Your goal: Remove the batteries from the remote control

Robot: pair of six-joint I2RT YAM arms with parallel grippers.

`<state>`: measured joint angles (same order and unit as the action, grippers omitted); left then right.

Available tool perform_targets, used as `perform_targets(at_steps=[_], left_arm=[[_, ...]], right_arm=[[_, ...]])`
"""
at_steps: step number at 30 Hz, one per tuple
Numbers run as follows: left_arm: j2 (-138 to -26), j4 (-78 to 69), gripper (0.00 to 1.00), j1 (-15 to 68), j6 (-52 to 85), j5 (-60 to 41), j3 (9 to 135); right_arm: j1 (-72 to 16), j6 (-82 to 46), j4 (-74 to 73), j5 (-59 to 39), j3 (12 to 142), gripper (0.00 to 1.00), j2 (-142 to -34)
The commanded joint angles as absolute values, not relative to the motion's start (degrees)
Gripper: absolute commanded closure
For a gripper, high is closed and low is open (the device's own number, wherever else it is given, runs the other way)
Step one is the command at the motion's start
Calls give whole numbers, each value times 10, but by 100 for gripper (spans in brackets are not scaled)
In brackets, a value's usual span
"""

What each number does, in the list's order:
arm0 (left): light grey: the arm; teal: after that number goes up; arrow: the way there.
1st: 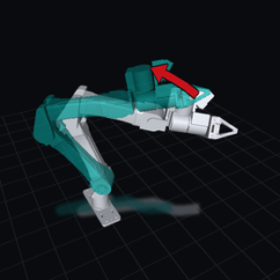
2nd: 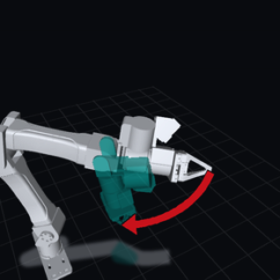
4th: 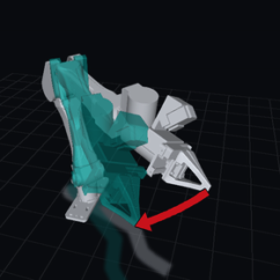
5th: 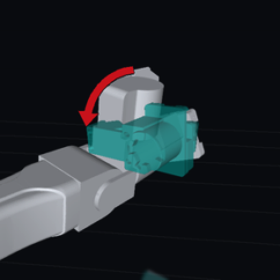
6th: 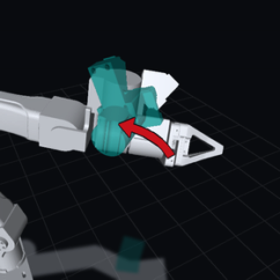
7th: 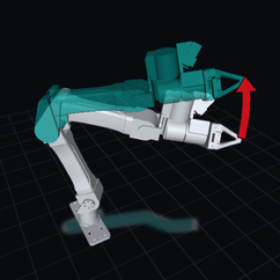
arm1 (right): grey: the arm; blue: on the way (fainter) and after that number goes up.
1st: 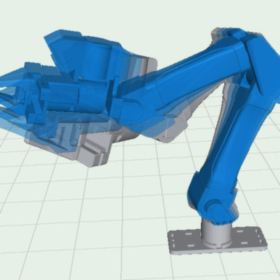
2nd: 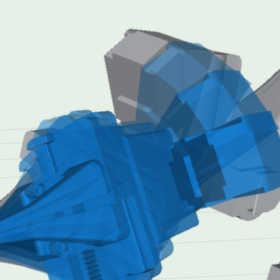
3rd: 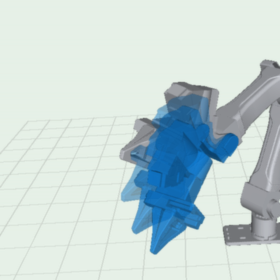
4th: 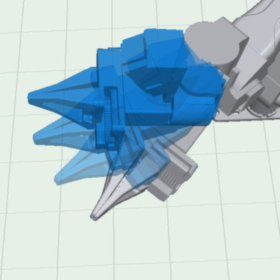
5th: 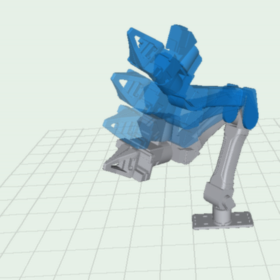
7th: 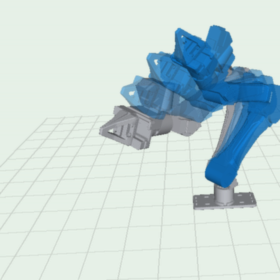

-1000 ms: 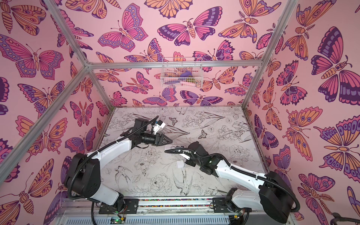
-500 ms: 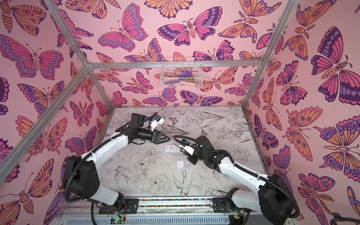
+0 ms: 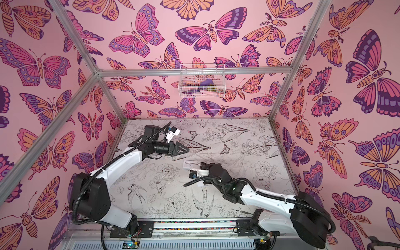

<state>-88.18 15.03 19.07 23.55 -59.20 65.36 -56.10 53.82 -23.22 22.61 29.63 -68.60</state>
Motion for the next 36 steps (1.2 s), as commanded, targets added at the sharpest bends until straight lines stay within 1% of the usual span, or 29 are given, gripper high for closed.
perform_targets(at_steps=[1,5,6,12,19,22,26,33,36], left_arm=[[-876,114,24,187,269,-622,639],[-875,102,24,187,272,-629,632],[-875,99,24,186,271,-631,629],[-871,95,23,186,252,-632,615],[-874,94,22,186,261,-617,610],[-875,89,29,196,271,-618,606],[-874,85,40,209,274,-618,594],[-878,81,55,226,277,-621,591],[-881,79,64,229,270,-621,590]], right_arm=[[-590,733,-436,360,276,100,-726],[-611,861,-621,398,255,100,-803],[-613,877,-643,410,259,100,-819],[-615,911,-733,431,266,100,-855],[-615,914,-730,431,263,100,-858],[-615,914,-726,431,263,100,-865],[-614,913,-726,433,267,100,-871],[-611,906,-726,442,269,100,-879],[-611,907,-723,441,271,100,-883]])
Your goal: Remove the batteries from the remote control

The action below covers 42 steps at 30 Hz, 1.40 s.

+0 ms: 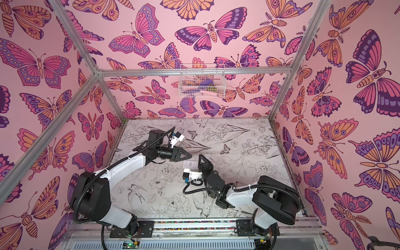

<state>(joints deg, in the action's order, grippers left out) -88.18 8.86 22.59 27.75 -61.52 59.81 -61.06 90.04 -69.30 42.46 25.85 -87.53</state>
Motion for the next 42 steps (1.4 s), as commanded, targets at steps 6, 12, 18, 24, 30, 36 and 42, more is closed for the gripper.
perform_targets(at_steps=[6,12,18,24,30,36,42], left_arm=[[-883,79,90,229,267,-612,592],[-882,78,100,223,254,-605,591],[-869,92,100,189,219,-606,595],[-850,127,100,141,134,-624,597],[-839,138,100,126,63,-670,578],[-836,142,100,125,21,-699,561],[-839,142,100,129,7,-725,554]], right_arm=[[-611,904,-723,441,273,100,-892],[-611,895,-722,443,273,89,-891],[-611,787,-596,446,269,39,-834],[-592,465,-201,386,319,20,-683],[-484,149,-14,220,366,1,-568],[-341,-128,78,56,424,1,-567],[-193,-337,1,-247,429,1,-624]])
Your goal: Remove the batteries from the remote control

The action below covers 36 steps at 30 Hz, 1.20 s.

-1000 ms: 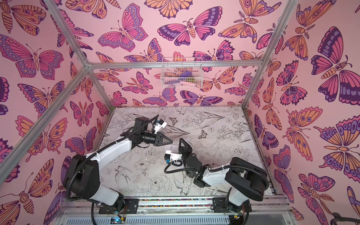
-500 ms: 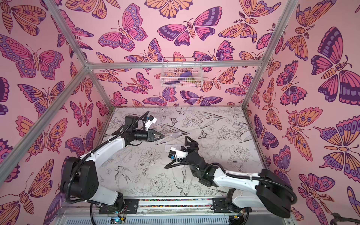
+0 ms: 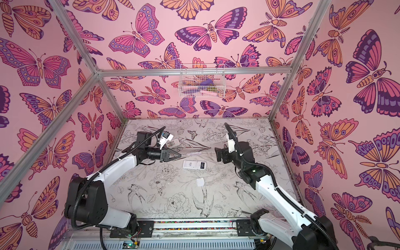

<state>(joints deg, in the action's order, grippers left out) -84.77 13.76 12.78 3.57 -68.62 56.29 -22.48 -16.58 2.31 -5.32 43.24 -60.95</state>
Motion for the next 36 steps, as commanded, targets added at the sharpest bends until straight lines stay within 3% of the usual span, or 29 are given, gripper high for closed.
perform_targets(at_steps=[1,4,11,17,25,36], left_arm=[[-839,142,100,133,6,-729,554],[-843,141,100,143,6,-737,556],[-860,138,100,170,17,-734,563],[-868,114,100,177,48,-753,567],[-877,79,100,184,83,-746,558],[-881,62,100,191,103,-733,554]], right_arm=[[-184,-370,-41,-277,416,1,-632],[-179,-432,-111,-345,407,1,-663],[-188,-562,-304,-452,388,14,-748],[-237,-524,-284,-468,405,20,-777],[-286,-516,-325,-489,420,45,-816],[-313,-510,-336,-486,429,58,-826]])
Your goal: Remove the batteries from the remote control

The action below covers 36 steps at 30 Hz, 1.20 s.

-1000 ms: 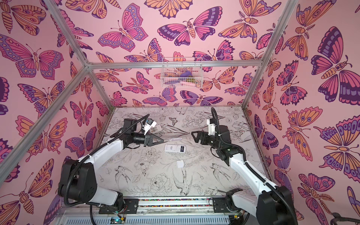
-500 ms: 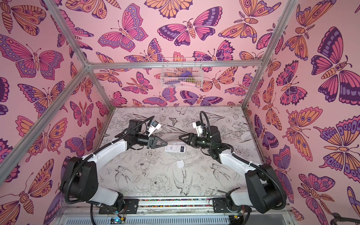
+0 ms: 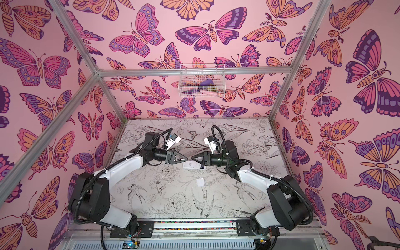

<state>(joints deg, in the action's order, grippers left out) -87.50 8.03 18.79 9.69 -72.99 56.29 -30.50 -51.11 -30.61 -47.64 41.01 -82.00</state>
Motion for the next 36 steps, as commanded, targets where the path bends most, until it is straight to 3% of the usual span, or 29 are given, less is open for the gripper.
perform_targets(at_steps=[1,7,14,20,24,28,36], left_arm=[[-880,62,100,192,105,-734,554],[-880,57,100,195,106,-735,550],[-881,55,99,189,114,-710,554],[-879,62,47,169,112,-680,565],[-870,118,35,146,60,-663,587],[-872,256,28,142,-74,-591,654],[-925,346,0,212,-355,-409,728]], right_arm=[[-313,-510,-337,-484,429,58,-826],[-315,-515,-349,-482,429,65,-831],[-315,-504,-346,-485,416,89,-832],[-292,-466,-285,-484,396,94,-784],[-236,-450,-234,-486,375,95,-720],[-171,-383,-89,-473,377,96,-635],[-105,-241,145,-344,404,97,-500]])
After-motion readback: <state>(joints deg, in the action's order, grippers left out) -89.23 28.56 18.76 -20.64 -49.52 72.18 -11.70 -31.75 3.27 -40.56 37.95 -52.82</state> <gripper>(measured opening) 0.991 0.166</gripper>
